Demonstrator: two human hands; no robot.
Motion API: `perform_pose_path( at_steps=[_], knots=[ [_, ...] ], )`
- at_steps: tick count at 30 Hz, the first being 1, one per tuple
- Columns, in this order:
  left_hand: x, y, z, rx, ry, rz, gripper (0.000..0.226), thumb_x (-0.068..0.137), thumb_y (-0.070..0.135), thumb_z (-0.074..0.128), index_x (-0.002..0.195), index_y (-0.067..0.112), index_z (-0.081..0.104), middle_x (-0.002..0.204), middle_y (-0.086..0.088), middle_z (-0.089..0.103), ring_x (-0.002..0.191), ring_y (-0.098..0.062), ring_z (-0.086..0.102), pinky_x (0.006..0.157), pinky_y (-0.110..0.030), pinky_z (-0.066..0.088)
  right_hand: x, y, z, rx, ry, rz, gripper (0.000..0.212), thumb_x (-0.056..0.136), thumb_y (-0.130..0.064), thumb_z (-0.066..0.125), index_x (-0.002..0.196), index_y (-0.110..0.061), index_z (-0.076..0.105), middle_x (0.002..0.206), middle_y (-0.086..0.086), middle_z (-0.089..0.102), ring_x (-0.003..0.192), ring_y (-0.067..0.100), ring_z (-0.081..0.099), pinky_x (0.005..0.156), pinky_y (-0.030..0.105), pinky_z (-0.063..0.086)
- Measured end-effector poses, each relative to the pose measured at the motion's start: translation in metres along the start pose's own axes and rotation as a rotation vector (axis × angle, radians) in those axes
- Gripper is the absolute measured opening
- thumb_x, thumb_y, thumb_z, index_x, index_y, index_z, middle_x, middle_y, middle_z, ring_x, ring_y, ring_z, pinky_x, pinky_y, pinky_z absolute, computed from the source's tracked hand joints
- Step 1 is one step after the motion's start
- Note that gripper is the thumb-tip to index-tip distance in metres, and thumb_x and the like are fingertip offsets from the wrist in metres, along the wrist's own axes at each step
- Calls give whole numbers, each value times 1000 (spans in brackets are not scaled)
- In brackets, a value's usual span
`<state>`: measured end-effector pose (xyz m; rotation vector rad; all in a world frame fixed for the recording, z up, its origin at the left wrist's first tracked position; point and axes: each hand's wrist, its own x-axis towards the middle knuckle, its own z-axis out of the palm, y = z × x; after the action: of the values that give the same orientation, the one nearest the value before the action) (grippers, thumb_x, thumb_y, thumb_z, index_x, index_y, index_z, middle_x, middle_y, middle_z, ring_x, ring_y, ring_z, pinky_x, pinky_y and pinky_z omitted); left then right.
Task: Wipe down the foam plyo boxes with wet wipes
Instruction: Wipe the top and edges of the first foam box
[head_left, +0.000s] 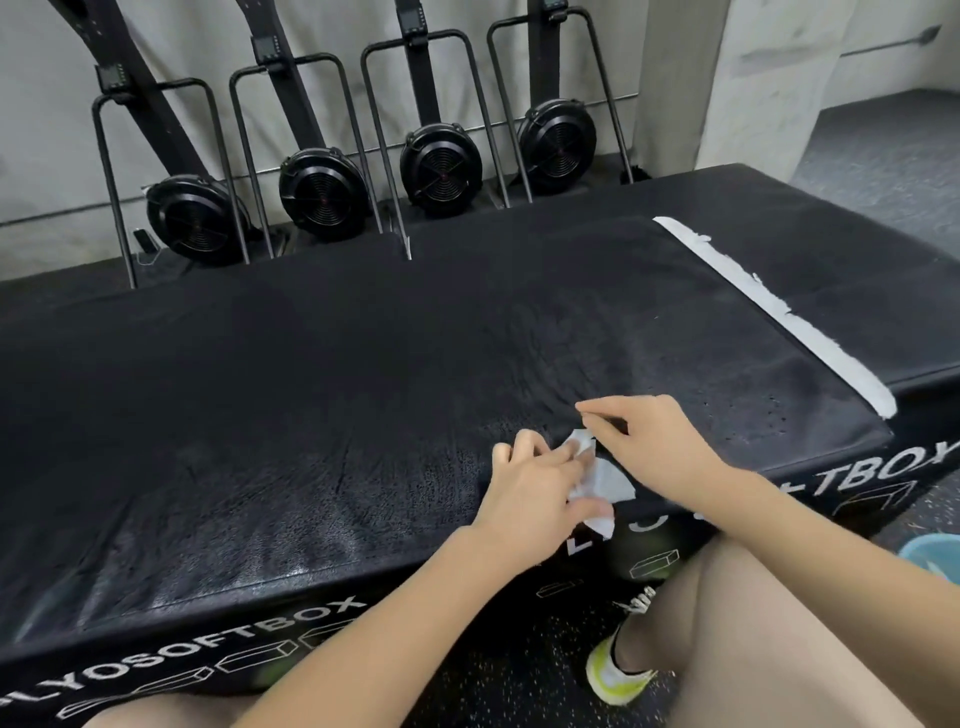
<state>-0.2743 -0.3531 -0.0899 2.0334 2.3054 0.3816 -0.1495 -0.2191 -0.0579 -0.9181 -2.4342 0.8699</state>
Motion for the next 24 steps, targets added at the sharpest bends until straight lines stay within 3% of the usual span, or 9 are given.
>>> perform_pose_path(
  at_steps=[3,5,9,12,14,16,19,21,24],
  knots=[
    [4,-5,-10,-262,-64,21,39,86,66,59,101,32,69,117,25,56,105,-13,30,90,-33,23,-28,-10,6,23,35,-80,24,97,-21,62,116,-30,74,71,-19,65,69,-6,59,63,10,43],
    [-1,-22,-17,-413,-36,3,24,83,57,72,102,43,73,124,29,58,114,-9,34,103,-31,22,-41,-9,15,-11,-15,-135,24,97,-24,62,116,-33,73,89,-12,72,80,-2,61,70,15,47],
    [-4,-69,-47,-231,-23,-119,51,81,55,77,128,41,66,147,15,53,137,-6,36,119,-42,18,-45,9,28,-108,-66,-269,23,92,-28,72,115,-26,73,116,-21,65,112,13,59,94,35,52],
    [2,-84,-61,-6,-287,-163,90,74,71,71,152,43,38,165,4,25,155,-23,9,123,-44,4,-47,18,28,-86,-182,-283,29,92,-34,69,120,-23,69,122,-22,62,120,6,51,101,29,44],
    [8,-85,-60,21,-389,-189,100,73,74,70,157,45,24,169,-3,11,155,-33,-3,124,-52,0,-49,23,31,-190,-222,-406,22,96,-38,61,112,-26,69,129,-24,55,124,0,44,98,25,46],
    [13,-85,-57,54,-429,-192,102,73,74,69,157,44,21,169,-7,11,154,-38,-3,124,-57,2,-45,26,31,-275,-201,-492,17,98,-39,56,99,-30,71,135,-26,50,129,-1,40,96,17,43],
    [20,-82,-61,156,-468,-160,102,75,74,68,159,39,22,165,-9,22,151,-40,10,121,-56,15,-26,20,29,-230,-220,-492,17,99,-27,56,88,-19,66,117,-11,59,119,9,49,94,22,42],
    [23,-79,-65,174,-496,-155,102,75,74,69,159,37,23,162,-10,27,148,-41,17,119,-54,24,-11,13,27,-270,-240,-470,15,99,-18,56,85,-17,56,102,-13,52,104,10,48,88,31,45],
    [27,-76,-68,183,-522,-162,104,74,74,69,159,37,22,161,-11,28,147,-42,19,116,-55,28,7,13,30,-294,-197,-426,8,95,-11,59,88,-16,59,106,-12,53,102,8,48,83,32,47]
  ],
)
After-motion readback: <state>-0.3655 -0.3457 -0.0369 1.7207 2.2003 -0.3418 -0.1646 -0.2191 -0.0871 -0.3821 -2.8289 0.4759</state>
